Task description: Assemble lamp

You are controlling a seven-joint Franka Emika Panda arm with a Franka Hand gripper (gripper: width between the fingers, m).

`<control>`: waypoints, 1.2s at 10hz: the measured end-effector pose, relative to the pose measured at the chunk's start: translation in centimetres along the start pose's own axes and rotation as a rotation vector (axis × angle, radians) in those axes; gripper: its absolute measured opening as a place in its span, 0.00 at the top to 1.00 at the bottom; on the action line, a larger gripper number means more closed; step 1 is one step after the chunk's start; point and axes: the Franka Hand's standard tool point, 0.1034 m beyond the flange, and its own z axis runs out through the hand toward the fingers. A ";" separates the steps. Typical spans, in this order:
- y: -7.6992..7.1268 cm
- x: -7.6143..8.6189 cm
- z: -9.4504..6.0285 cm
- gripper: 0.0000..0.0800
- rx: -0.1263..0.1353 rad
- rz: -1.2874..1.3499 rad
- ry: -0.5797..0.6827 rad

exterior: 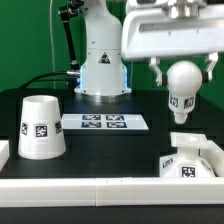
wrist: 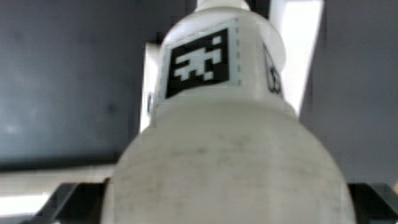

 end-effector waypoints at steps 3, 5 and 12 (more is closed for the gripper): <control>0.6 0.9 -0.2 0.28 -0.003 -0.035 0.049; 0.8 1.6 -0.3 0.28 -0.012 -0.043 0.147; -0.3 3.2 0.3 0.28 -0.018 -0.121 0.189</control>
Offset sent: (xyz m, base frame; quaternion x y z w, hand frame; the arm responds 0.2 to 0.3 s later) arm 0.0000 0.0000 0.0000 0.0000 0.0650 0.0000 0.9979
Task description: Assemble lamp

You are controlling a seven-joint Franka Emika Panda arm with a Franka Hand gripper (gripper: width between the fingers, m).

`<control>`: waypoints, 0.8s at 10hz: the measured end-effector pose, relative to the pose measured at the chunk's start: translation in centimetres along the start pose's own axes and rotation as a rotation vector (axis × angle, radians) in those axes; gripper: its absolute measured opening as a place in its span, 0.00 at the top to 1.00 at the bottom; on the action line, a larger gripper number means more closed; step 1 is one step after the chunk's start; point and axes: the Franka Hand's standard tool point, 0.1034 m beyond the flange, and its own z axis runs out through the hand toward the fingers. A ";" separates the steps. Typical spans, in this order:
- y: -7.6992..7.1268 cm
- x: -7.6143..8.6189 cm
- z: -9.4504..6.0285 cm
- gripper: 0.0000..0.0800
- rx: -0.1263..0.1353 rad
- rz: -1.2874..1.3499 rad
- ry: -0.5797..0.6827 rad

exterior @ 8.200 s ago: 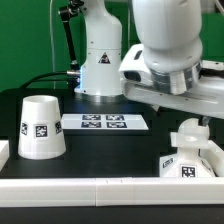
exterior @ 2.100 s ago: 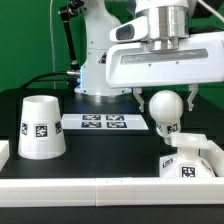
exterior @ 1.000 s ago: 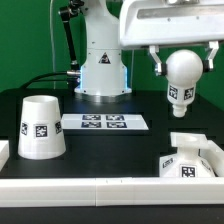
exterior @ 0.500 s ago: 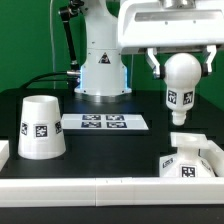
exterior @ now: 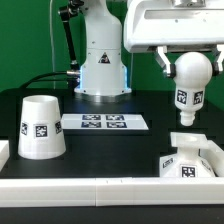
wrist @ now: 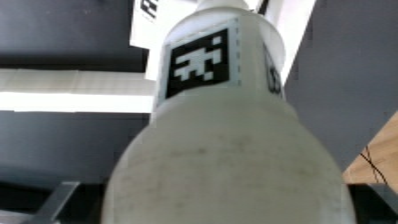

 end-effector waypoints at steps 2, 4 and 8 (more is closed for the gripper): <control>1.0 2.0 0.2 0.28 -0.010 -0.031 0.026; 0.9 1.7 0.3 0.28 -0.009 -0.032 0.021; 1.0 1.4 1.4 0.28 -0.021 -0.037 0.042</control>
Offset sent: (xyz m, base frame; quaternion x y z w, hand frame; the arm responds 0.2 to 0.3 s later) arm 0.0000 0.0000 0.0000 0.0000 0.0000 0.0000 1.0000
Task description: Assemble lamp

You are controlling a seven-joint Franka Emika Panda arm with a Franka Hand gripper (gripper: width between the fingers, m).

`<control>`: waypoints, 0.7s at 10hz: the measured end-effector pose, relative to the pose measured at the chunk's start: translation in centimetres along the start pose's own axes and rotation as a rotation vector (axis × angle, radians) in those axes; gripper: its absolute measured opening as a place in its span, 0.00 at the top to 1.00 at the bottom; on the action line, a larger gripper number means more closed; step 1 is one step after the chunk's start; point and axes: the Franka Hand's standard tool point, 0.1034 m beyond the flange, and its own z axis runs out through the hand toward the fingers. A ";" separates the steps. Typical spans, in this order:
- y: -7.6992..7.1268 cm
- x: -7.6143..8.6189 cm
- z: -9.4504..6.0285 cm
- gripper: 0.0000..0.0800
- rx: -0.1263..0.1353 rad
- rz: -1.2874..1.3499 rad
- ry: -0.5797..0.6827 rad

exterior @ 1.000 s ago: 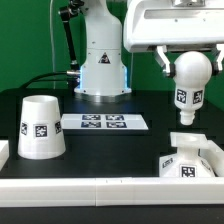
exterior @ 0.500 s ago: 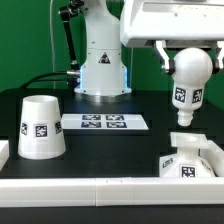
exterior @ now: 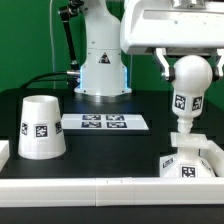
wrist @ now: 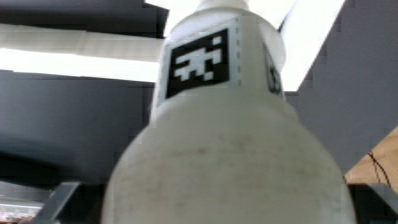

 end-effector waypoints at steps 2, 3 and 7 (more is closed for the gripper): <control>0.0 0.1 0.2 0.28 -0.005 -0.003 0.019; 0.0 -0.2 0.6 0.28 -0.007 -0.005 0.014; -0.5 -0.2 0.9 0.28 -0.004 -0.013 0.020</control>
Offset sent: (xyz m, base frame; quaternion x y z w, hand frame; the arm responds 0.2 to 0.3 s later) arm 0.0029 0.0016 -0.0055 0.0005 0.0051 0.0000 1.0000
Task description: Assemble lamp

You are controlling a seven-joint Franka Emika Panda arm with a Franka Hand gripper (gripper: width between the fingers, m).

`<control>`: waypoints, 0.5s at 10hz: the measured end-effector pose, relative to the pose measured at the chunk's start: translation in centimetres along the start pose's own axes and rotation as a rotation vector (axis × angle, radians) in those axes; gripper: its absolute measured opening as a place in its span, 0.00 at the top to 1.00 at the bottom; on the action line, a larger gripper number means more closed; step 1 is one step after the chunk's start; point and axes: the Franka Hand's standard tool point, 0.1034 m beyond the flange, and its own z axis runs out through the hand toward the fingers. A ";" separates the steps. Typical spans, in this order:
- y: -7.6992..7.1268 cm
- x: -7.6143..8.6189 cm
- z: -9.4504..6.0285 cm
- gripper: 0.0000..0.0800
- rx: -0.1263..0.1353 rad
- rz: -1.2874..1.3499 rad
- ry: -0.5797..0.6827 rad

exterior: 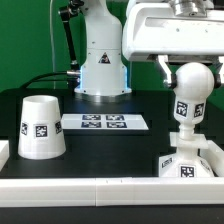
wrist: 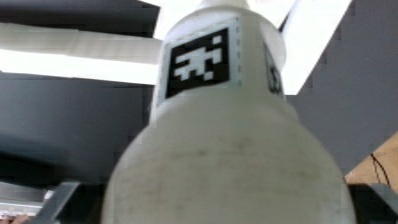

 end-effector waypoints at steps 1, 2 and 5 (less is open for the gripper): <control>-0.1 0.1 0.1 0.28 0.001 -0.002 0.003; -0.1 0.2 0.2 0.28 -0.001 -0.003 0.008; -0.2 0.4 0.4 0.28 -0.008 -0.010 0.044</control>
Offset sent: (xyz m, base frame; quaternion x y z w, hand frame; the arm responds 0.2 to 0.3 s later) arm -0.0028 0.0011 -0.0091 -0.0055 0.0135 -0.0085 0.9999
